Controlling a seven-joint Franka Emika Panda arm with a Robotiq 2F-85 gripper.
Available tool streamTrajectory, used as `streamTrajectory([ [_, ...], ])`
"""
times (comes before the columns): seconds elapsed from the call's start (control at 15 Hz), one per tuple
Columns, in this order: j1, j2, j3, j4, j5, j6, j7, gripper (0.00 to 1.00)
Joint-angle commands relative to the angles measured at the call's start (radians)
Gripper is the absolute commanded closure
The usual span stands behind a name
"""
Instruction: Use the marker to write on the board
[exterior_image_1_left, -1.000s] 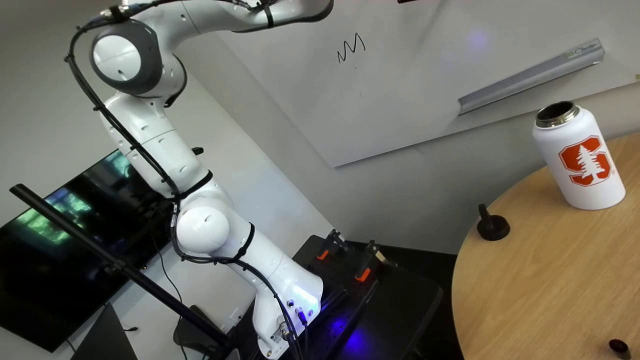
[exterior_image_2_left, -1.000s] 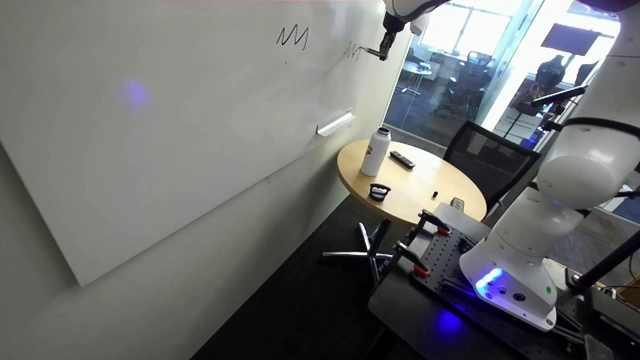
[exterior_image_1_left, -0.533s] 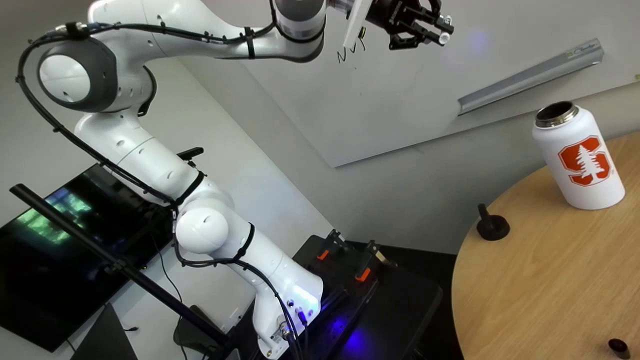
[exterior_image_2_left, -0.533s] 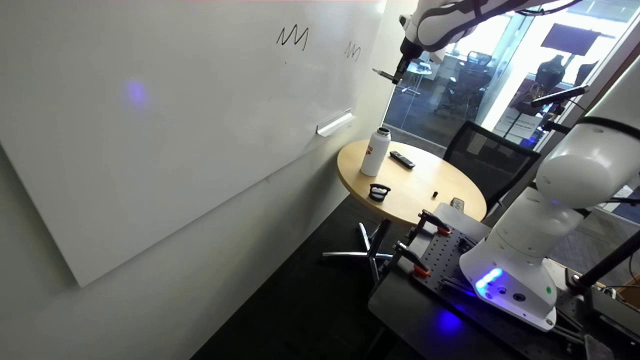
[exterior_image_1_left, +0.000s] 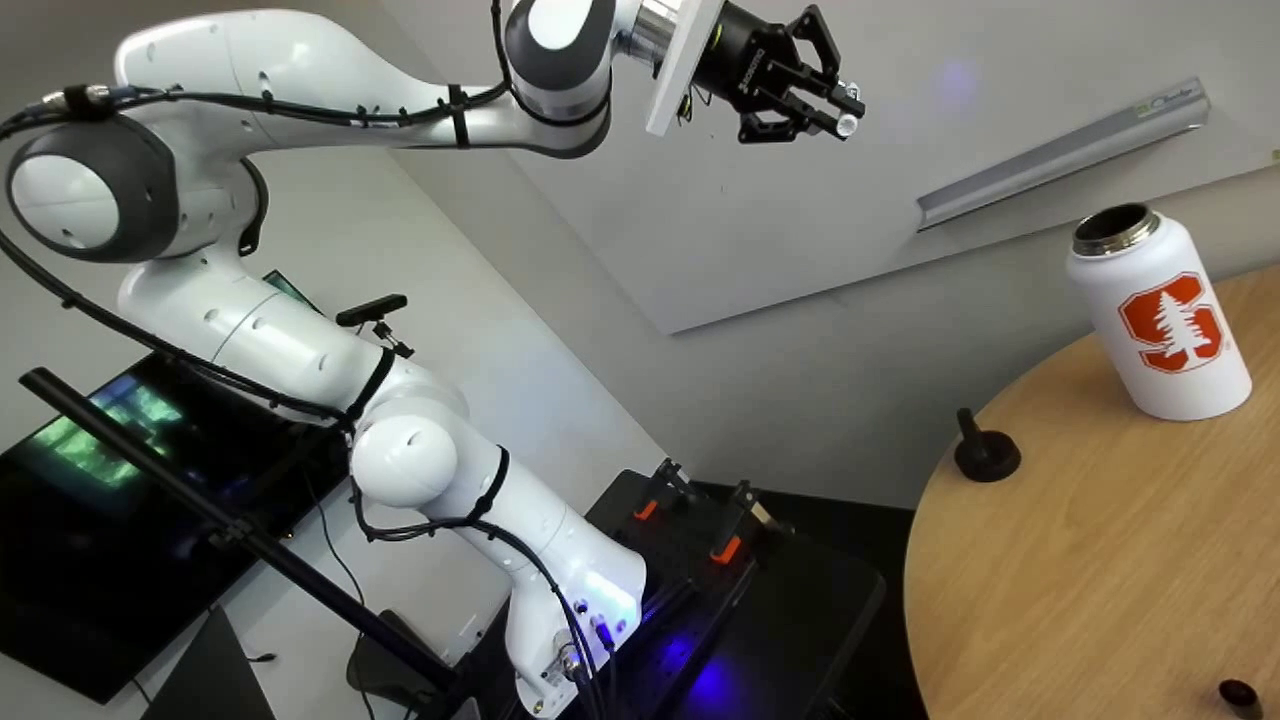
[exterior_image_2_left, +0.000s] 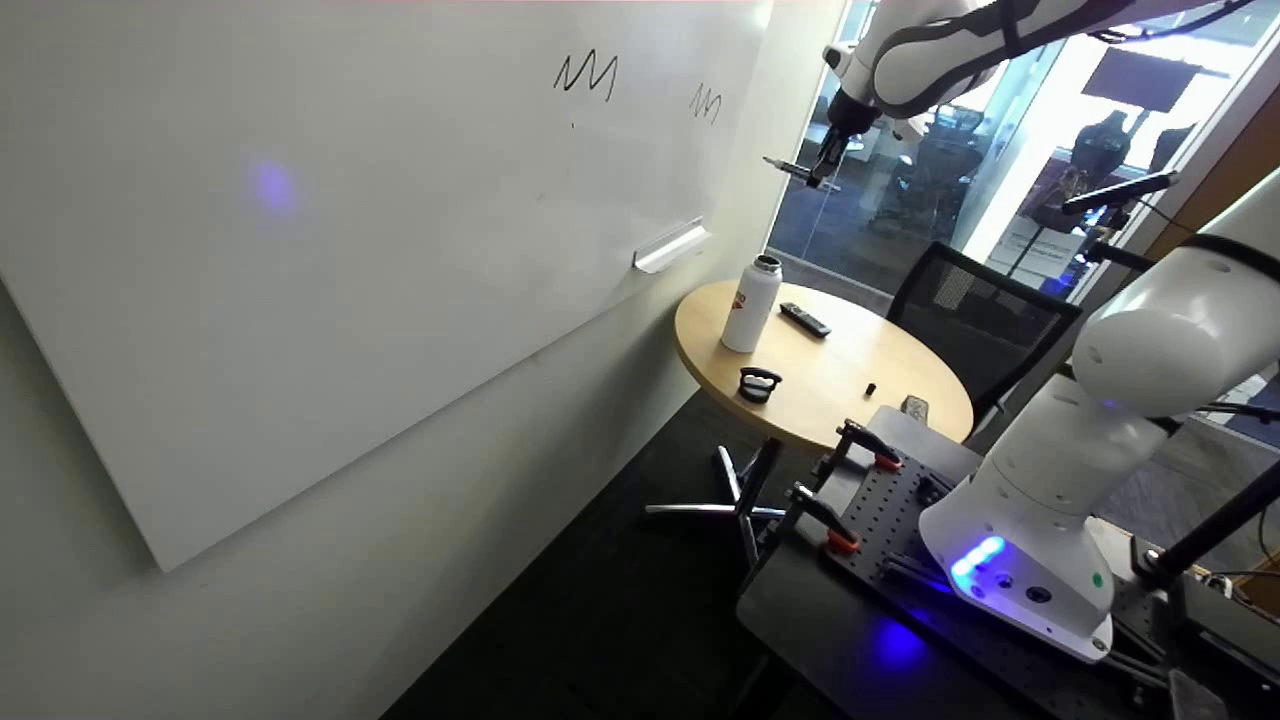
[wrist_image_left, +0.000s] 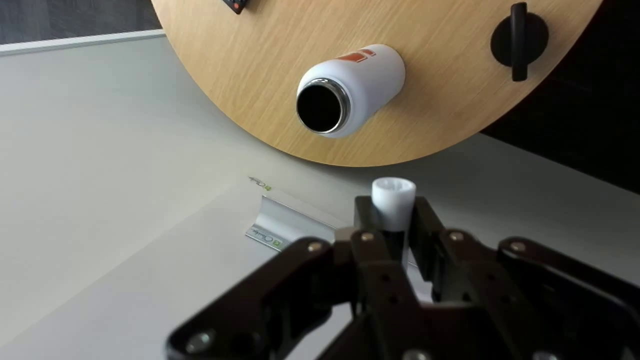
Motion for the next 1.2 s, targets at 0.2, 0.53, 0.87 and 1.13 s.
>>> streamTrajectory([
  [0.2, -0.019, 0.012, -0.036, -0.047, -0.029, 0.041, -0.016, 0.91],
  [0.53, -0.084, 0.025, -0.144, -0.178, -0.06, 0.134, -0.088, 0.91],
  [0.87, -0.168, 0.136, -0.242, -0.301, -0.082, 0.374, -0.202, 0.91],
  [1.13, -0.212, 0.36, -0.271, -0.292, -0.153, 0.546, -0.165, 0.91],
])
